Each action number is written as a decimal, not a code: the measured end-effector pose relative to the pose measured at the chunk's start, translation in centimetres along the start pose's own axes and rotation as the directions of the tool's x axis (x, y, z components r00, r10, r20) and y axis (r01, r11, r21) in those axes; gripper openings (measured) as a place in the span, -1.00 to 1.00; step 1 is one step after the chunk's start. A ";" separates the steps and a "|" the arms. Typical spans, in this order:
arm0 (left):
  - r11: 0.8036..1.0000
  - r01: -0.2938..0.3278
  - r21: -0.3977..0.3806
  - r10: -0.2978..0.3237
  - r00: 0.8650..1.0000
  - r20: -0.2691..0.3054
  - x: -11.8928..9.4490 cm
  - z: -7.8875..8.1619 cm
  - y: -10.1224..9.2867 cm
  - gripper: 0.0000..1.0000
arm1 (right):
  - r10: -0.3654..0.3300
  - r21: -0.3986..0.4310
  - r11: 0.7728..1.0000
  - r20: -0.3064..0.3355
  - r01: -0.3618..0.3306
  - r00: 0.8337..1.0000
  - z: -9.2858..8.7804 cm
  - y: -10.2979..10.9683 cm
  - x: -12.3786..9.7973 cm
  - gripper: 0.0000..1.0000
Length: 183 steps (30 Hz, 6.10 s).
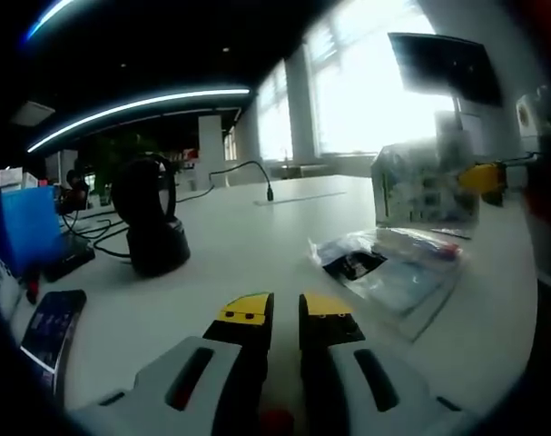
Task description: Clip sheet goods on table flip sheet goods clip sheet goods scan sheet goods put sheet goods back to table
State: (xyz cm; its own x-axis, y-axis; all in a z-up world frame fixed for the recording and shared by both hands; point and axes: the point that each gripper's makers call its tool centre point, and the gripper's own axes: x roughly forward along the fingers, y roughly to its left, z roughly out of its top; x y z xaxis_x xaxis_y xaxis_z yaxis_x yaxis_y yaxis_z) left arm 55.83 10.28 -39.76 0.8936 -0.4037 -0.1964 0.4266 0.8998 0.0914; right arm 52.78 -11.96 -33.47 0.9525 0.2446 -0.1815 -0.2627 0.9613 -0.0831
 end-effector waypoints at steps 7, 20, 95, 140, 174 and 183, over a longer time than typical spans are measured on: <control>1.000 -0.004 0.006 0.004 1.000 -0.003 -0.1 -0.1 0.0 -0.93 | -0.029 0.021 0.999 0.008 0.029 1.000 -0.1 -1.4 -0.3 -1.00; 1.000 -0.009 0.006 0.009 1.000 -0.010 -0.3 -0.1 -0.4 -0.93 | -0.078 0.098 0.992 0.026 0.075 0.997 -0.4 -3.5 -0.9 -1.00; 0.999 -0.028 0.016 0.028 1.000 0.003 -0.4 0.1 0.1 -0.93 | -0.371 0.489 0.793 -0.088 0.364 0.925 -5.7 -12.6 -3.6 -0.74; 0.999 -0.046 0.009 0.046 0.999 -0.024 0.7 -0.6 2.0 -0.93 | -0.128 0.150 0.981 0.011 0.125 0.992 -3.6 -11.4 -2.0 -1.00; 0.999 -0.043 0.013 0.043 0.999 0.013 0.3 0.0 1.7 -0.93 | 0.062 0.023 0.998 0.028 -0.063 0.998 -6.4 -8.3 -2.1 -1.00; 1.000 -0.022 0.007 0.022 1.000 0.014 0.2 0.1 1.1 -0.93 | 0.085 0.068 0.994 0.053 -0.088 0.995 -6.0 -8.3 -2.1 -1.00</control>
State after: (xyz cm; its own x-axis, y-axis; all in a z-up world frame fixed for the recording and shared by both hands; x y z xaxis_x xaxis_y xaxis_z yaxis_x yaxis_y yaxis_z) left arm 56.52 11.11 -39.57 0.9047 -0.3860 -0.1805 0.4077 0.9073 0.1030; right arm 52.05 -21.20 -38.31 0.9337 0.3315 -0.1352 -0.3346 0.9424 -0.0003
